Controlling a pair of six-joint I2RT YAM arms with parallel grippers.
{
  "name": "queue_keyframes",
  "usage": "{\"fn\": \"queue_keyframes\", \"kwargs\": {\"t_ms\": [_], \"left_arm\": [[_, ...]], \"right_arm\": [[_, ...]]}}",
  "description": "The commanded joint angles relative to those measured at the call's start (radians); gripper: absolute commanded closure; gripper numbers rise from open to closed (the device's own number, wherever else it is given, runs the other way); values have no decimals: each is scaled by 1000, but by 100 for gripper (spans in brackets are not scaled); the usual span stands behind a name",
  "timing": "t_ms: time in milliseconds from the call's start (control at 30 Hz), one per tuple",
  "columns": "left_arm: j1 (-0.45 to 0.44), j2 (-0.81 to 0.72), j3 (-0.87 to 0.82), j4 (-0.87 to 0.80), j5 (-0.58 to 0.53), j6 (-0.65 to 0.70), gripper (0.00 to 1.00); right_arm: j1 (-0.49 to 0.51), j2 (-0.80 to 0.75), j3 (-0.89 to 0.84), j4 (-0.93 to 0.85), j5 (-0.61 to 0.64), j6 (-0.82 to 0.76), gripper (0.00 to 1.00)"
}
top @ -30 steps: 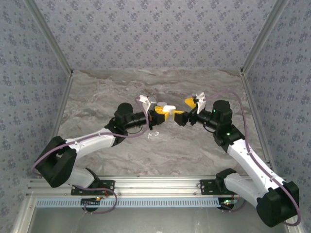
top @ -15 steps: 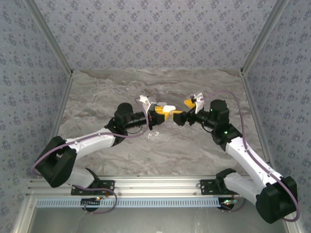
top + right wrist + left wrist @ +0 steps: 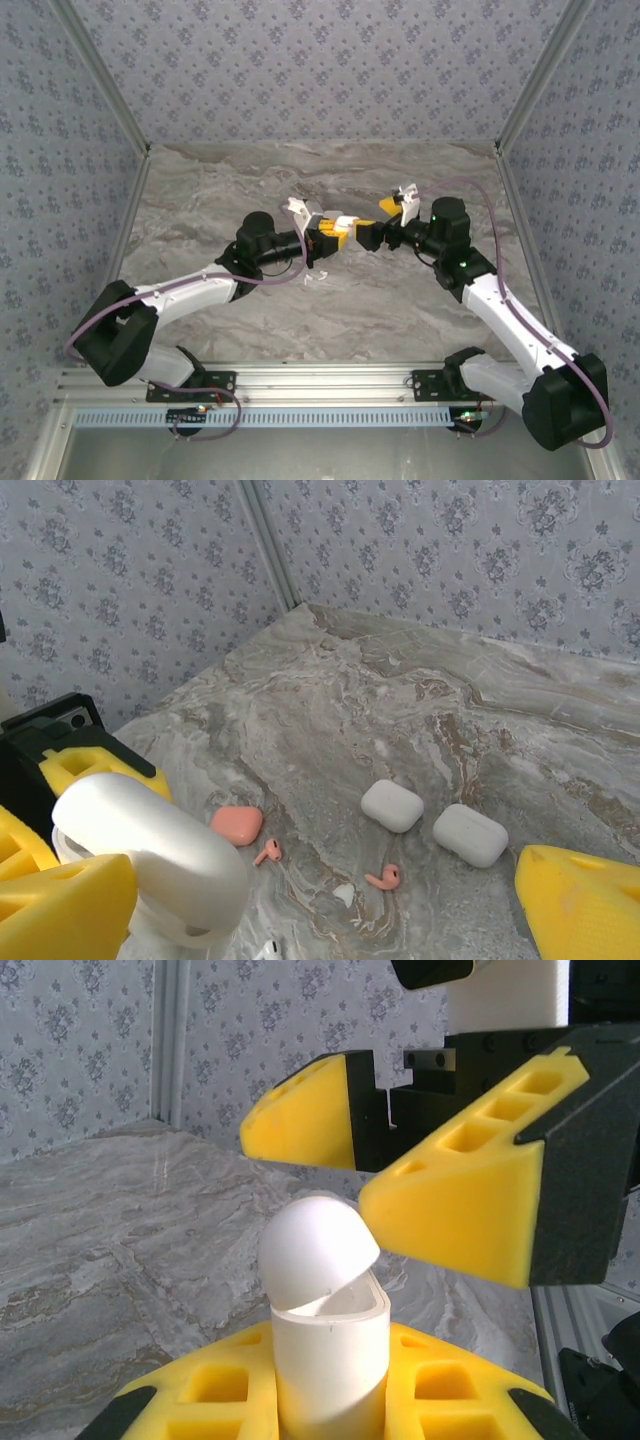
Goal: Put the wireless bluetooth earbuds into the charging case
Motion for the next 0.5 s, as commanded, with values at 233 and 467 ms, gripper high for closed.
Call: {"fn": "queue_keyframes", "kwargs": {"t_ms": [233, 467], "left_arm": [[-9, -27, 20, 6, 29, 38, 100], [-11, -25, 18, 9, 23, 40, 100]], "right_arm": [[-21, 3, 65, -28, -5, -10, 0], [-36, -4, 74, -54, -25, -12, 0]]}}
